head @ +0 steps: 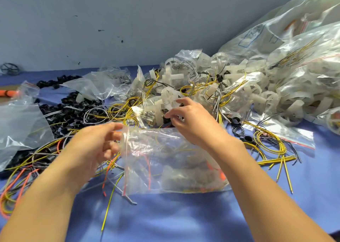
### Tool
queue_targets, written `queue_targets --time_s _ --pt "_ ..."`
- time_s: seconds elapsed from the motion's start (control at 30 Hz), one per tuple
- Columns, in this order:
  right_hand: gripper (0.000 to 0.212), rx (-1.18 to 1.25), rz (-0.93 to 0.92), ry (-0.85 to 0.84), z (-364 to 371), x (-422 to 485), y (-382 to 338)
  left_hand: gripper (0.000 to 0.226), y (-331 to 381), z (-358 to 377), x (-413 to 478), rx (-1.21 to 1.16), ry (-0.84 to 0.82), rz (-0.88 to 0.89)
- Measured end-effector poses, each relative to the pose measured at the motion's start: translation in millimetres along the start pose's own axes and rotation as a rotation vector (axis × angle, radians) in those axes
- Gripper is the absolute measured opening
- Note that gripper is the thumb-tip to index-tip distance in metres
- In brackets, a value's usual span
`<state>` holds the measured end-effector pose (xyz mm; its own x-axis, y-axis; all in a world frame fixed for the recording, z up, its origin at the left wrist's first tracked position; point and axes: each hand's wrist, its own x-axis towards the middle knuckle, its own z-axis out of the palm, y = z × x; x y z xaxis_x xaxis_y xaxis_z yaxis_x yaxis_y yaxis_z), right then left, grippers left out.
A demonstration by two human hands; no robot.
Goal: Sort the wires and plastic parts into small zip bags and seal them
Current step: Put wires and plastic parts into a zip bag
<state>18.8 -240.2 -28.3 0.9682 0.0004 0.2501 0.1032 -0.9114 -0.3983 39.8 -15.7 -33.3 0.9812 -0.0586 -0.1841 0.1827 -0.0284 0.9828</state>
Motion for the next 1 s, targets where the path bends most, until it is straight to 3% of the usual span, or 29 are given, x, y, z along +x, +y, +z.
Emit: queue_targets --time_s 0.1,0.43,0.53,0.77,0.87,1.0 --pt "0.035 -0.074 0.029 -0.073 5 9 -8 0.022 2 -5 4 -0.113 0.18 0.036" --pt "0.041 -0.276 0.207 -0.177 22 28 -31 0.021 1 -12 -2 -0.264 0.254 0.173" --pt "0.038 -0.241 0.149 -0.083 19 29 -30 0.023 2 -13 -3 -0.255 0.263 0.179" --pt "0.026 0.345 -0.062 0.24 -20 16 -50 0.02 7 -11 -10 -0.192 0.13 0.3" --pt "0.025 0.635 -0.184 0.173 -31 2 -71 0.02 9 -5 -17 -0.232 -0.023 0.296" --pt "0.031 0.792 -0.247 0.024 -19 -12 -84 0.031 7 -1 -27 -0.3 -0.167 0.268"
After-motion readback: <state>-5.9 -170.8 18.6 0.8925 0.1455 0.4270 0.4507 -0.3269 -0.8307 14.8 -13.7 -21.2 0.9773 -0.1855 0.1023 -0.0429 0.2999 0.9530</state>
